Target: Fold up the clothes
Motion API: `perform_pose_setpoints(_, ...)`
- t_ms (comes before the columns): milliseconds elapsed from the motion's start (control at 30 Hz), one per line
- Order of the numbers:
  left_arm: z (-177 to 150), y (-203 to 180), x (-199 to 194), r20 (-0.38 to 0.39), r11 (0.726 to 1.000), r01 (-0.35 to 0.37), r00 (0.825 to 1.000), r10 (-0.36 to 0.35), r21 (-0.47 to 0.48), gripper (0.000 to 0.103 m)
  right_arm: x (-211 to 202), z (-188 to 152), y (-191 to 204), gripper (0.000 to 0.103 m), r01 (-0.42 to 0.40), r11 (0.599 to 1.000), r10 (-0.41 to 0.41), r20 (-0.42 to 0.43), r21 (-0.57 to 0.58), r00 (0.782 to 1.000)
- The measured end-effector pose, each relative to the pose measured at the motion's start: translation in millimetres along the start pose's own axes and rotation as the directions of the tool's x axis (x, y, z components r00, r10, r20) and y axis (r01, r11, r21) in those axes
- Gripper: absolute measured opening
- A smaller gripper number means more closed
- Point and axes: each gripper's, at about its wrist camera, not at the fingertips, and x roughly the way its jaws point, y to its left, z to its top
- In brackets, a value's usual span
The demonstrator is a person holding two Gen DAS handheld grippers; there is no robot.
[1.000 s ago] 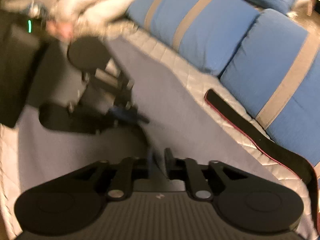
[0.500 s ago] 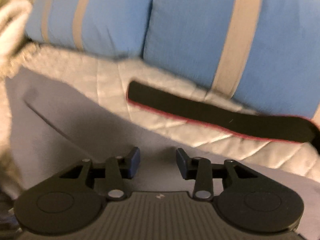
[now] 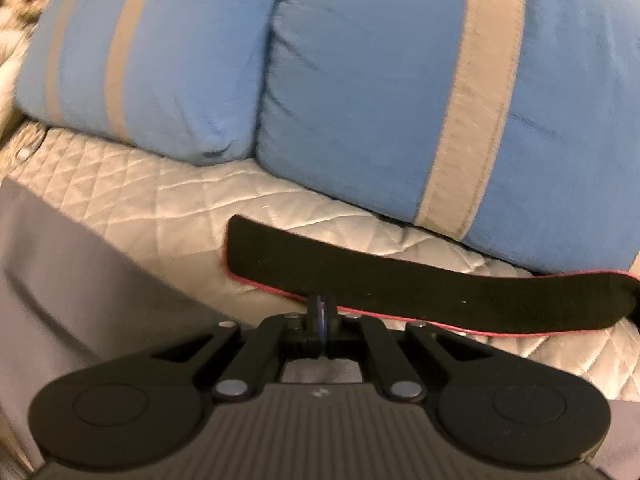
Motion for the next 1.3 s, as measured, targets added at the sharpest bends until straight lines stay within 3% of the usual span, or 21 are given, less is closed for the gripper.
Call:
perform_pose_setpoints(33,2,0,0,-0.001,1.000,-0.004,1.000,0.004,-0.001,0.004,-2,3,-3,0.001,0.005,1.000,-0.005,0.000,0.017,1.000)
perform_pose_setpoints(67,2,0,0,-0.002,1.000,-0.007,1.000,0.007,-0.002,0.004,-5,4,-6,0.015,-0.003,0.999,0.003,-0.004,0.032,1.000)
perform_pose_setpoints(100,2,1,0,-0.003,1.000,-0.009,1.000,0.009,-0.005,0.004,-10,5,-9,0.021,-0.013,0.999,0.013,-0.006,0.033,1.000)
perform_pose_setpoints(133,2,1,0,-0.003,1.000,-0.011,1.000,0.011,-0.008,0.004,-15,6,-11,0.036,-0.018,1.000,0.018,-0.007,0.023,1.000)
perform_pose_setpoints(233,4,2,-2,0.000,1.000,-0.016,1.000,0.016,-0.011,0.004,-36,1,-18,0.051,-0.031,0.999,0.031,0.001,-0.042,1.000)
perform_pose_setpoints(367,13,-5,-11,-0.013,1.000,-0.021,1.000,0.021,-0.008,0.004,-53,-12,-32,0.054,-0.017,0.996,0.012,-0.049,-0.093,0.999)
perform_pose_setpoints(533,10,-7,-14,-0.012,1.000,-0.026,1.000,0.026,-0.008,0.004,-48,-30,-55,0.056,0.009,0.999,-0.012,-0.117,-0.031,0.993)
perform_pose_setpoints(600,10,-7,-12,-0.012,1.000,-0.026,1.000,0.026,-0.010,0.004,-35,-38,-55,0.054,0.025,1.000,-0.027,-0.144,-0.016,0.989)
perform_pose_setpoints(633,9,-5,-11,-0.012,1.000,-0.024,1.000,0.024,-0.011,0.004,-31,-42,-54,0.024,0.032,0.999,-0.034,-0.140,-0.012,0.990)
perform_pose_setpoints(667,9,-5,-11,-0.014,1.000,-0.022,1.000,0.021,-0.015,0.004,-27,-45,-53,0.001,0.039,0.999,-0.040,-0.133,-0.007,0.990)
perform_pose_setpoints(1000,14,-7,-11,-0.016,0.999,-0.033,0.999,0.033,-0.024,0.004,-12,-27,-62,0.001,0.091,0.994,-0.089,-0.042,0.064,0.995)
perform_pose_setpoints(1100,13,-7,-12,-0.011,0.999,-0.041,0.999,0.041,-0.029,0.004,-29,-23,-56,0.021,0.031,0.998,-0.030,-0.017,0.062,0.999)
perform_pose_setpoints(1167,12,-5,-12,-0.008,0.998,-0.046,0.999,0.046,-0.032,0.004,-45,-24,-44,0.052,-0.004,1.000,0.004,0.006,0.011,1.000)
perform_pose_setpoints(1267,11,0,-12,-0.003,0.997,-0.058,0.998,0.057,-0.041,0.005,-75,-28,-24,0.071,-0.046,0.993,0.052,0.046,-0.109,0.998)
perform_pose_setpoints(1300,11,1,-13,-0.001,0.997,-0.062,0.998,0.062,-0.045,0.006,-84,-31,-16,0.074,-0.058,0.986,0.068,0.055,-0.157,0.996)
